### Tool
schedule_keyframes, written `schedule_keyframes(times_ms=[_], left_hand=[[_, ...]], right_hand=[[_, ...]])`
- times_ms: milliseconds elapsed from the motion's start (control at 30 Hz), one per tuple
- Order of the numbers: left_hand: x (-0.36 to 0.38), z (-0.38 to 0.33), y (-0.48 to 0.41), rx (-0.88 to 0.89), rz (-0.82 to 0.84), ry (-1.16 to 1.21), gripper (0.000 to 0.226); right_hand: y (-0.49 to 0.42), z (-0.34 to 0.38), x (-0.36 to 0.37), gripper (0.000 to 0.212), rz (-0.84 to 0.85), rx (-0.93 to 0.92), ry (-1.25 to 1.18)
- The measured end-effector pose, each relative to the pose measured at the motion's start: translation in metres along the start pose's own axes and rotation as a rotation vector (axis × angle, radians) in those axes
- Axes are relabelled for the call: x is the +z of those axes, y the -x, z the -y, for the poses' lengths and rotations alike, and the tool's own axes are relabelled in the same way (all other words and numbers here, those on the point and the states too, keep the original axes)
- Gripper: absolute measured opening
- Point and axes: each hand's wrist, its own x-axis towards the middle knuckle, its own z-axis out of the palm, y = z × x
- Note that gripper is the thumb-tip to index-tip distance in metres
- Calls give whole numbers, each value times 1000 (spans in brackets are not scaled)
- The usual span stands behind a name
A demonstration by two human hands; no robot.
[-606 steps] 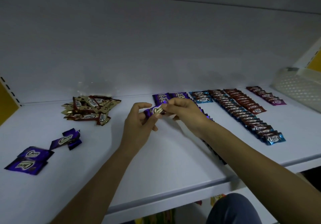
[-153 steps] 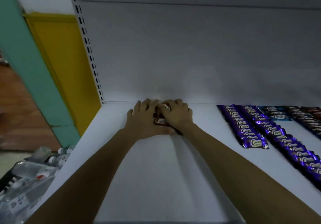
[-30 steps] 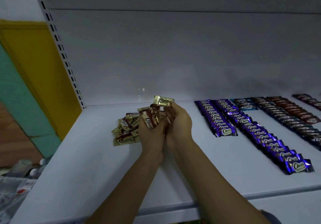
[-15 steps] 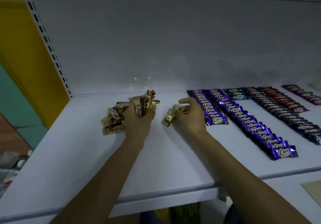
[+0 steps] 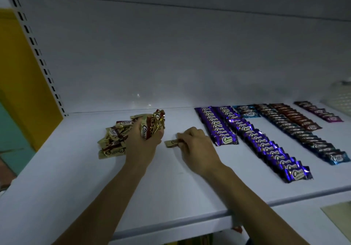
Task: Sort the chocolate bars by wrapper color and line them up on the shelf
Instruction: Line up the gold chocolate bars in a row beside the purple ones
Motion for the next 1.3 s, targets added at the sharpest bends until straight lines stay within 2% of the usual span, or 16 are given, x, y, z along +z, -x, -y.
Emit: schedule_keyframes(times_ms=[100, 233, 433, 633, 800, 933, 1033, 1100, 1200, 1300], left_hand=[[0, -1, 2, 11, 2, 13, 30], [0, -2, 3, 27, 8, 24, 32], [-1, -3, 6, 6, 41, 40, 34], [0, -5, 6, 5, 48, 34, 31], [0, -4, 6, -2, 42, 56, 35], [0, -2, 4, 19, 46, 43, 35], [1, -3, 3, 22, 22, 44, 39], [3, -3, 4, 28, 0, 44, 38], [2, -5, 2, 28, -26, 75, 35], [2, -3, -3, 10, -30, 105, 34]], right_hand=[[2, -2, -1, 22, -69, -3, -14], [4, -1, -6, 30, -73, 71, 8], [3, -7, -2, 21, -175, 109, -183], [7, -3, -8, 24, -258, 84, -86], [5, 3, -11, 26, -118, 21, 177], [4, 4, -8, 18, -140, 37, 351], [5, 11, -1, 11, -91, 31, 432], [-2, 14, -1, 13, -68, 17, 442], [-28, 13, 2, 34, 47, 51, 379], [-61, 5, 11, 43, 139, 129, 301]])
